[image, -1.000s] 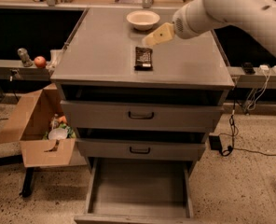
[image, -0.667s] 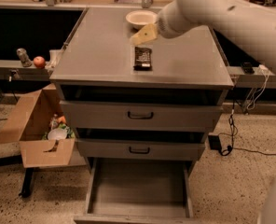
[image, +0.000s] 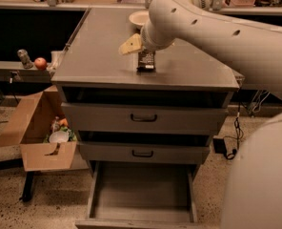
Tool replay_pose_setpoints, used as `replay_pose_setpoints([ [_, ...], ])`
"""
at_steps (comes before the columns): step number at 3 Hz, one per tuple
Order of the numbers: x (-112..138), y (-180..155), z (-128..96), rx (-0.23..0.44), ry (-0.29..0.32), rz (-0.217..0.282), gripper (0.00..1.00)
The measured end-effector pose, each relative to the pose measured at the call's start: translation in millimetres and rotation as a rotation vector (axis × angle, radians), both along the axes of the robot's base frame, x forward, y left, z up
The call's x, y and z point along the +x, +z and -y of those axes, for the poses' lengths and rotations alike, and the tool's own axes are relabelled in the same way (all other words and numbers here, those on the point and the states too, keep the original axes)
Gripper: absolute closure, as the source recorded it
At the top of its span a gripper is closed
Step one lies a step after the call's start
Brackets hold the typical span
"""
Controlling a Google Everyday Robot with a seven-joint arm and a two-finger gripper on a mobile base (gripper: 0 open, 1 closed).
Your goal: Place rxbar chocolate into bottom drawer
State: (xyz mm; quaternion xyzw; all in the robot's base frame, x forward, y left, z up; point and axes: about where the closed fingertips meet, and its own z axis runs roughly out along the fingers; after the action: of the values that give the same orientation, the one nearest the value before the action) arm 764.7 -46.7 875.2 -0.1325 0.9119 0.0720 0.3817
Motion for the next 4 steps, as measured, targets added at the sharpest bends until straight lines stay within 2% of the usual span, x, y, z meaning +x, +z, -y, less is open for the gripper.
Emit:
replay_pose_setpoints([
  [1, 1.2, -31.2, -13.6, 0.033, -0.057, -0.075, 0.00],
  [2, 2.0, -48.6, -18.7, 0.047, -0.078, -0.114, 0.00],
  [3, 3.0, -59.2, -19.5, 0.048, -0.087, -0.133, 0.23],
  [4, 3.0, -53.7, -19.5, 0.048, -0.087, -0.133, 0.47],
])
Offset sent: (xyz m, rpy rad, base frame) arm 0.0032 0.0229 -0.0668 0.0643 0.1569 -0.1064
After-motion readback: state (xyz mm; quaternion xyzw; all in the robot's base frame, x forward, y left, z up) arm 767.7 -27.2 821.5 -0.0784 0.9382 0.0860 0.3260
